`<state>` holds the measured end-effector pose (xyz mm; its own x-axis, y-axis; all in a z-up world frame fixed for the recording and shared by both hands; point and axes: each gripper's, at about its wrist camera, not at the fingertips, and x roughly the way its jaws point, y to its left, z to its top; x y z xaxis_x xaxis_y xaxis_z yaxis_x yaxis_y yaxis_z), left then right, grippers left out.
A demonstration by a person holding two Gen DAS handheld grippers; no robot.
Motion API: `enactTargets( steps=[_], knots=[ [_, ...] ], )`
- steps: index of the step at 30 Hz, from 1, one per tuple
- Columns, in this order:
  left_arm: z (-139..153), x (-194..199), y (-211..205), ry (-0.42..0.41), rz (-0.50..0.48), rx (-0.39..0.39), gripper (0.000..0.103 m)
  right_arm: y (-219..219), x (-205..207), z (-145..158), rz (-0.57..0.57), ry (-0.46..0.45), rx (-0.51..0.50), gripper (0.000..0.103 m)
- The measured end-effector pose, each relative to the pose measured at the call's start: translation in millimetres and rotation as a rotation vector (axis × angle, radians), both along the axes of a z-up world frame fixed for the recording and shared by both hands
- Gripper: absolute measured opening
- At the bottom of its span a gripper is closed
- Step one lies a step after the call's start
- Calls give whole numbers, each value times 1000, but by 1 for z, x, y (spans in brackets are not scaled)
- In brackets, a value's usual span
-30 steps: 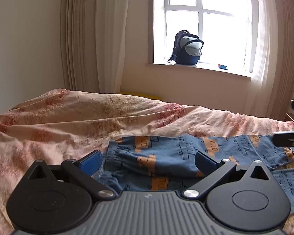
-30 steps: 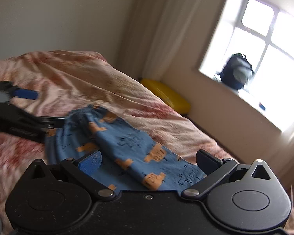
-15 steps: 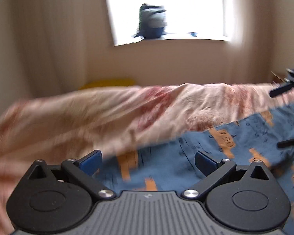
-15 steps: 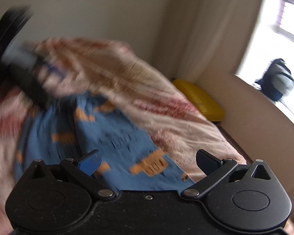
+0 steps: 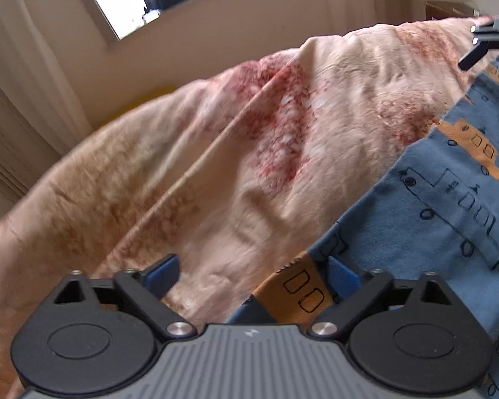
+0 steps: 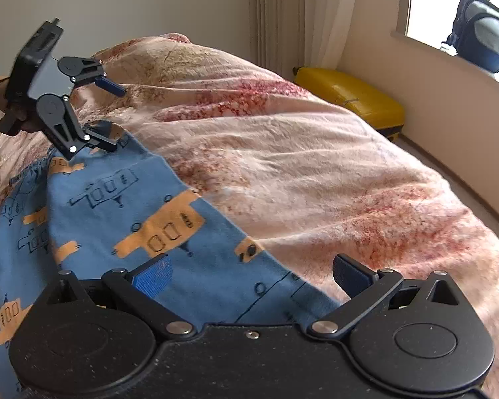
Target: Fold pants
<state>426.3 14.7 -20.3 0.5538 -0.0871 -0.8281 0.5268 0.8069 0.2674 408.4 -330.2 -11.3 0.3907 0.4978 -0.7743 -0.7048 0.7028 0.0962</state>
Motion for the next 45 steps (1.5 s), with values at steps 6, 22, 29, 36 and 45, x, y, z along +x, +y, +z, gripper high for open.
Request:
enactTargets(
  steps=[6, 22, 29, 36, 45],
  knots=[
    [-1, 3, 5, 88, -49, -81, 40, 7, 9, -12, 70, 7, -63, 75],
    [41, -40, 0, -158, -1, -29, 0, 18, -17, 14, 7, -190, -120, 0],
    [53, -20, 3, -226, 108, -56, 0, 36, 3, 22, -80, -282, -140, 0],
    [45, 11, -2, -285, 228, -26, 0, 54, 34, 22, -175, -367, -175, 0],
    [-7, 53, 3, -180, 342, 5, 5, 86, 61, -31, -210, -337, -316, 0]
  ],
)
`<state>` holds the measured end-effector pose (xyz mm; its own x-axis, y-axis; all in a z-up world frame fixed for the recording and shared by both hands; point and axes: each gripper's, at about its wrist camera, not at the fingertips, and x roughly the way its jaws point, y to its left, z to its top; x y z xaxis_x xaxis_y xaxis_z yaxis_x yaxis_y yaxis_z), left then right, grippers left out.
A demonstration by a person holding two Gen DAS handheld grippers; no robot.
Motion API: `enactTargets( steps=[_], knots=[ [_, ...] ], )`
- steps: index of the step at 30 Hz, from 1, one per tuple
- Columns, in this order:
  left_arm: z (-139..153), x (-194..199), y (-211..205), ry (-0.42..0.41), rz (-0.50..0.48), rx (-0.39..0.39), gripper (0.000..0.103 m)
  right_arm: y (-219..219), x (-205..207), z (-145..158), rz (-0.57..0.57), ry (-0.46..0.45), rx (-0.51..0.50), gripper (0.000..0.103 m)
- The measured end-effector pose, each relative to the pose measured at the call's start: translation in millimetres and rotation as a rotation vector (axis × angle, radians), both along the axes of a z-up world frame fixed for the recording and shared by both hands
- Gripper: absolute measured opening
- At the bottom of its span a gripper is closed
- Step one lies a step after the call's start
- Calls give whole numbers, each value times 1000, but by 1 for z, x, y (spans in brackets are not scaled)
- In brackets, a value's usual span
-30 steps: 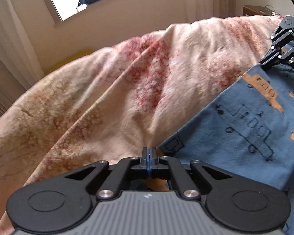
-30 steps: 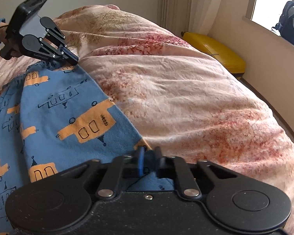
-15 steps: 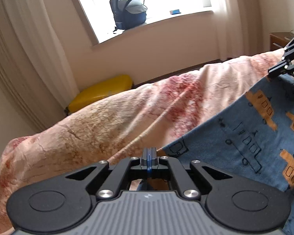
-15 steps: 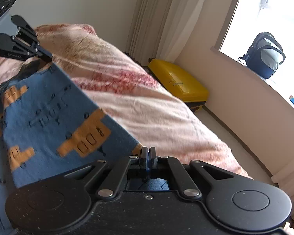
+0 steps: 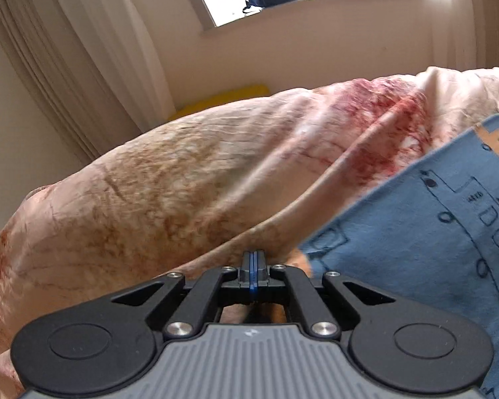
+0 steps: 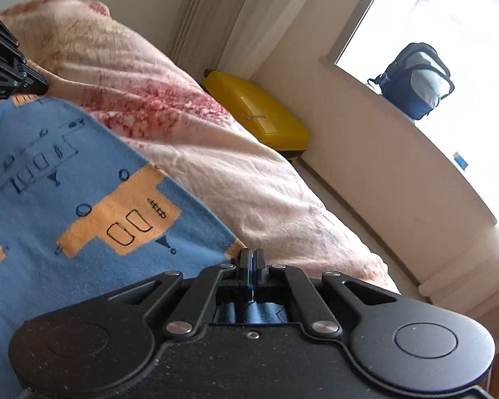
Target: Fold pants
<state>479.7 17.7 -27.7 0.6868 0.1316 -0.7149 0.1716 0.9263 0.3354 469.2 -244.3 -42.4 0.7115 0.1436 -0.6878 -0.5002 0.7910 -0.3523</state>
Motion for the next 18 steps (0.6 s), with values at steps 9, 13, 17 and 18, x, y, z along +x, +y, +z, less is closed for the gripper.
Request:
enactTargets(
  steps=[9, 13, 17, 18],
  knots=[
    [29, -15, 69, 3, -25, -293, 65, -25, -5, 35, 103, -13, 212, 77],
    [14, -14, 68, 98, -53, -237, 59, -15, 6, 23, 85, 65, 209, 79],
    [3, -16, 63, 144, -75, -231, 29, -13, 12, 12, 73, 139, 219, 70],
    [2, -14, 61, 159, -74, -224, 0, -13, 14, 10, 64, 145, 228, 63]
  ],
)
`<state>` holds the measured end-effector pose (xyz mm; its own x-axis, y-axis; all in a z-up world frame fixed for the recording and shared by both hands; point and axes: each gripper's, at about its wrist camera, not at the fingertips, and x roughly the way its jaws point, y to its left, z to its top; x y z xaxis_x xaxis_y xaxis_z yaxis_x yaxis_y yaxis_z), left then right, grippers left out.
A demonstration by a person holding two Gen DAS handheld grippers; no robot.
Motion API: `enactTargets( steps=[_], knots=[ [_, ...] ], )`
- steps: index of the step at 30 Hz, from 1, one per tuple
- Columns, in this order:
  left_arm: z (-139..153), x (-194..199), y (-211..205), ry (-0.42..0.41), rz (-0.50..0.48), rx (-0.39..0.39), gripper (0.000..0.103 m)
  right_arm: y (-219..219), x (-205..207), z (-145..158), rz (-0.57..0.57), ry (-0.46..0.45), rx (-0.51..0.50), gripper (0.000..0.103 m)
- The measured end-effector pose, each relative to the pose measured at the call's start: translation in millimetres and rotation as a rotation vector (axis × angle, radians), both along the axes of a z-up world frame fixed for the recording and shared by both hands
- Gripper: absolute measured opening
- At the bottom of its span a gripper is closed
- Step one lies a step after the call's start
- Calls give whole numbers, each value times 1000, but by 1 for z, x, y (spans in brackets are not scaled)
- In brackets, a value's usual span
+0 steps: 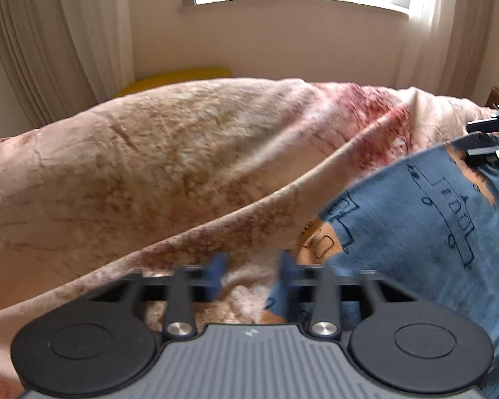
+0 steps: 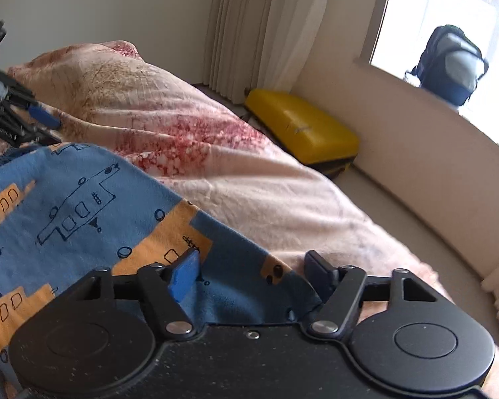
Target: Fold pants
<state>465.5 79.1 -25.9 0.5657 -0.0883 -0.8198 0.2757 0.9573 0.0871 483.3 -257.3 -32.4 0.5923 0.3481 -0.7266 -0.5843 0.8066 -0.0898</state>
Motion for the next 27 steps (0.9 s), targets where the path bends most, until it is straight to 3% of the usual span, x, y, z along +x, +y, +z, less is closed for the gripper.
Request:
enactTargets(
  steps=[1, 2, 4, 10, 15, 16, 17, 18, 19, 21, 27],
  knots=[
    [-1, 2, -3, 21, 3, 15, 0, 0, 1, 0, -2, 8, 10, 48],
    [0, 4, -6, 28, 0, 28, 0, 1, 2, 0, -8, 14, 16, 39],
    [4, -1, -14, 23, -30, 55, 0, 4, 2, 2, -14, 19, 18, 7],
    [34, -30, -14, -89, -13, 91, 0, 9, -25, 19, -22, -76, -22, 0],
    [45, -40, -3, -122, -9, 6, 1, 3, -58, 46, -24, -155, 7, 0],
    [43, -36, -3, -114, -11, -16, 4, 3, -61, 50, -25, -156, 5, 0],
    [42, -35, -2, -112, -4, -40, 16, 2, -63, 53, -33, -153, -3, 0],
    [40, -34, 0, -110, 10, -62, 34, 2, -63, 54, -36, -150, -18, 0],
    [39, -33, 4, -109, 27, -93, 39, 4, -65, 56, -33, -150, -36, 0],
    [34, -30, 9, -97, 37, -124, 40, 7, -67, 57, -28, -154, -62, 0],
    [14, -19, 12, -24, -32, -58, 38, 11, -65, 47, -21, -139, -64, 0]
  ],
)
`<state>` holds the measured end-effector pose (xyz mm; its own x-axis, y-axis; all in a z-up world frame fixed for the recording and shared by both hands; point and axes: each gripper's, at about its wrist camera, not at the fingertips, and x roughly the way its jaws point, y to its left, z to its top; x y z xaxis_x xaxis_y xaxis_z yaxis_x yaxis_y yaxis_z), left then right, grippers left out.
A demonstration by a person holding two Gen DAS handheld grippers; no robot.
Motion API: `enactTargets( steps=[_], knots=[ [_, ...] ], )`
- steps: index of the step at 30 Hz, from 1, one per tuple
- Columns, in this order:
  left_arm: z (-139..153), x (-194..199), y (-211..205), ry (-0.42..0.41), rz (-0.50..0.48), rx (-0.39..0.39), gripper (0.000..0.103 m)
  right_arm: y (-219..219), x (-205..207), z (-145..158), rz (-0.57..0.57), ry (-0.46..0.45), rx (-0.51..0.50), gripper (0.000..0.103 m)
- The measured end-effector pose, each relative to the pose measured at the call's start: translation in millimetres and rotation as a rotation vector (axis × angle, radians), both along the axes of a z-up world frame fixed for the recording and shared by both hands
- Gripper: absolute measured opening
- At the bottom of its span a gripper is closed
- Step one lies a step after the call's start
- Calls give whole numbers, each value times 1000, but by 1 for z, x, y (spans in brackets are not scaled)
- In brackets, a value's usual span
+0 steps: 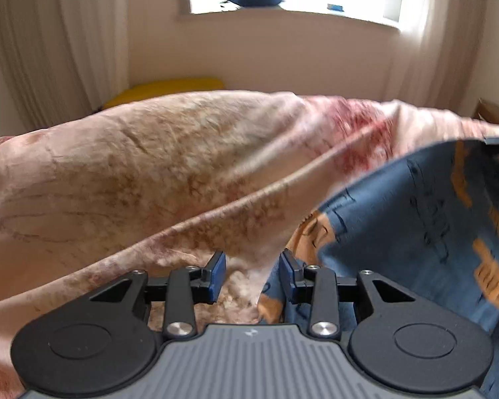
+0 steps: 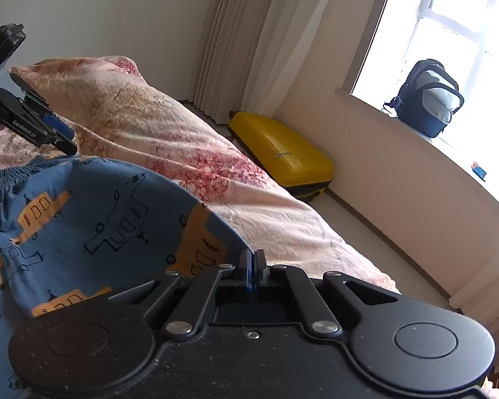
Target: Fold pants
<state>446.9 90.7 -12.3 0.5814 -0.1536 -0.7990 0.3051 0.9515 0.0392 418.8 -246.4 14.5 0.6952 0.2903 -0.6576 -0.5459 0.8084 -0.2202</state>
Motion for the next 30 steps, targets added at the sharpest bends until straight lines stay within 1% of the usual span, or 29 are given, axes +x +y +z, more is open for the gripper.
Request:
enactTargets(
  steps=[1, 2, 5, 7, 8, 9, 13, 16, 22, 25, 27, 30],
  knots=[
    [-3, 0, -1, 9, -8, 6, 37, 0, 2, -4, 0, 6, -2, 0],
    [-7, 1, -1, 25, -14, 6, 32, 1, 4, -8, 2, 11, -7, 0],
    [-12, -2, -6, 61, -62, -6, 13, 0, 7, -18, 6, 22, -13, 0],
    [-10, -3, -9, 68, -91, 9, 8, -2, 10, -23, -2, 32, 2, 0],
    [-8, -3, -10, 76, -100, 9, 2, -4, 11, -24, -6, 33, 8, 0],
    [-6, -3, -10, 78, -104, 6, 1, -4, 12, -25, -9, 36, 13, 0],
    [4, -9, -14, 16, -96, 31, 0, -6, 12, -27, -13, 31, 23, 0],
    [12, -13, -14, -7, -99, 9, 0, -6, 10, -26, -10, 24, 20, 0],
    [22, -18, -10, -22, -102, 2, 0, -6, 10, -26, -9, 23, 21, 0],
    [22, -20, -10, -11, -105, -5, 0, -7, 9, -26, -12, 24, 28, 0],
    [23, -24, -12, -35, -101, 8, 0, -8, 9, -26, -11, 22, 27, 0],
    [30, -36, -12, -90, -81, -2, 0, -9, 2, -21, -1, 7, 32, 0]
  ],
)
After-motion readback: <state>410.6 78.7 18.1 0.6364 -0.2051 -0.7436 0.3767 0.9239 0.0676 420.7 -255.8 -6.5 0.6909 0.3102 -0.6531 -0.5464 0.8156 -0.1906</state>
